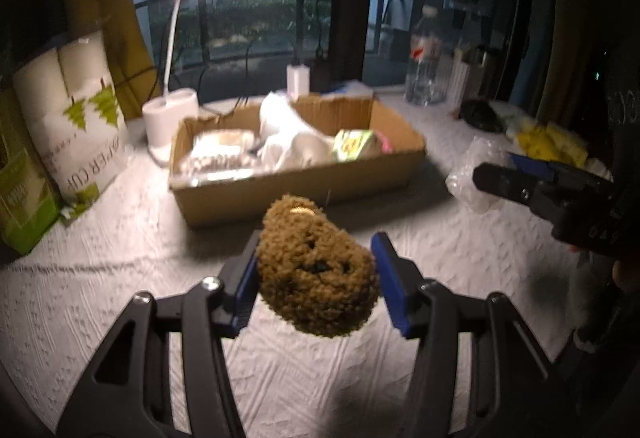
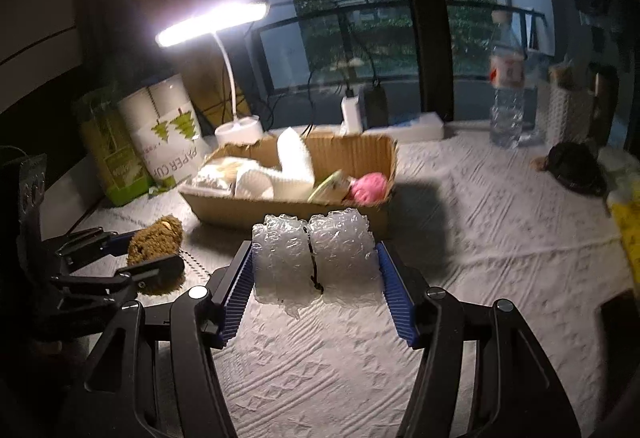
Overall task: Organize soft objects
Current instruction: 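Carry the bubble wrap and bear sponge into the box and open both grippers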
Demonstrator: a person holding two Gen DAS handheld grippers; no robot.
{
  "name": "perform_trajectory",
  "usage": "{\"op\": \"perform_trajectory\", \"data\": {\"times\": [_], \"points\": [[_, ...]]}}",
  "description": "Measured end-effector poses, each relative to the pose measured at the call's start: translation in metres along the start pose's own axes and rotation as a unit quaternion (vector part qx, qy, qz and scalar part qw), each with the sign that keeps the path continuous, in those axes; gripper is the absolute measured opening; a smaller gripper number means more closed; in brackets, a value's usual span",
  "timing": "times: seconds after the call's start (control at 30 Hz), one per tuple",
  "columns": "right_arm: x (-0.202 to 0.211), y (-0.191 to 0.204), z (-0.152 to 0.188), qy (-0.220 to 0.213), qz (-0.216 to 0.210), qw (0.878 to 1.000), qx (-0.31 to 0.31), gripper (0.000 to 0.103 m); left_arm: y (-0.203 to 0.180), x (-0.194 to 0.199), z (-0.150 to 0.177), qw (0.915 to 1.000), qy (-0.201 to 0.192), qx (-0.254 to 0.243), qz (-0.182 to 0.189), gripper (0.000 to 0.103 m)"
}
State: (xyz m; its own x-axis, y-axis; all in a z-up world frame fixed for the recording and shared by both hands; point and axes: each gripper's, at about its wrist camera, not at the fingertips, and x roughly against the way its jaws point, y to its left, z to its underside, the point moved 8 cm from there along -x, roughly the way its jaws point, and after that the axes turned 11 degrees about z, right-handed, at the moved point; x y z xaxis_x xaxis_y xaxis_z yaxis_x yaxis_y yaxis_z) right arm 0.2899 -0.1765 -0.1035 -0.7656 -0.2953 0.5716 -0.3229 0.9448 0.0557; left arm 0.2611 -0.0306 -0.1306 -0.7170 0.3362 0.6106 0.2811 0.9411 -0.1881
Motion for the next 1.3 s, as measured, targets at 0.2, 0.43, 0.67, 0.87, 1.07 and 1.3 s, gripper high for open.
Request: {"op": "perform_trajectory", "data": {"times": [0.2, 0.43, 0.67, 0.87, 1.07, 1.3], "points": [[0.008, -0.005, -0.015, -0.017, 0.006, 1.000, 0.004, 0.063, -0.004, 0.007, -0.020, 0.9997, -0.024, 0.003, 0.009, 0.054], [0.014, -0.002, -0.038, -0.039, 0.002, 0.999, 0.011, 0.063, -0.008, 0.018, -0.049, 0.9982, -0.059, 0.002, 0.009, 0.054], [0.014, -0.004, -0.057, -0.053, 0.000, 0.999, 0.012, 0.063, -0.004, 0.024, -0.070, 0.9967, -0.081, 0.005, 0.003, 0.054], [0.010, -0.005, -0.069, -0.057, 0.000, 0.998, 0.013, 0.063, -0.002, 0.025, -0.086, 0.9957, -0.092, 0.006, -0.002, 0.054], [0.005, -0.005, -0.081, -0.061, -0.001, 0.998, 0.016, 0.063, 0.000, 0.023, -0.102, 0.9950, -0.100, 0.005, -0.003, 0.054], [-0.006, -0.007, -0.097, -0.064, -0.001, 0.998, 0.017, 0.063, 0.008, 0.017, -0.122, 0.9943, -0.107, 0.000, -0.005, 0.054]]}}
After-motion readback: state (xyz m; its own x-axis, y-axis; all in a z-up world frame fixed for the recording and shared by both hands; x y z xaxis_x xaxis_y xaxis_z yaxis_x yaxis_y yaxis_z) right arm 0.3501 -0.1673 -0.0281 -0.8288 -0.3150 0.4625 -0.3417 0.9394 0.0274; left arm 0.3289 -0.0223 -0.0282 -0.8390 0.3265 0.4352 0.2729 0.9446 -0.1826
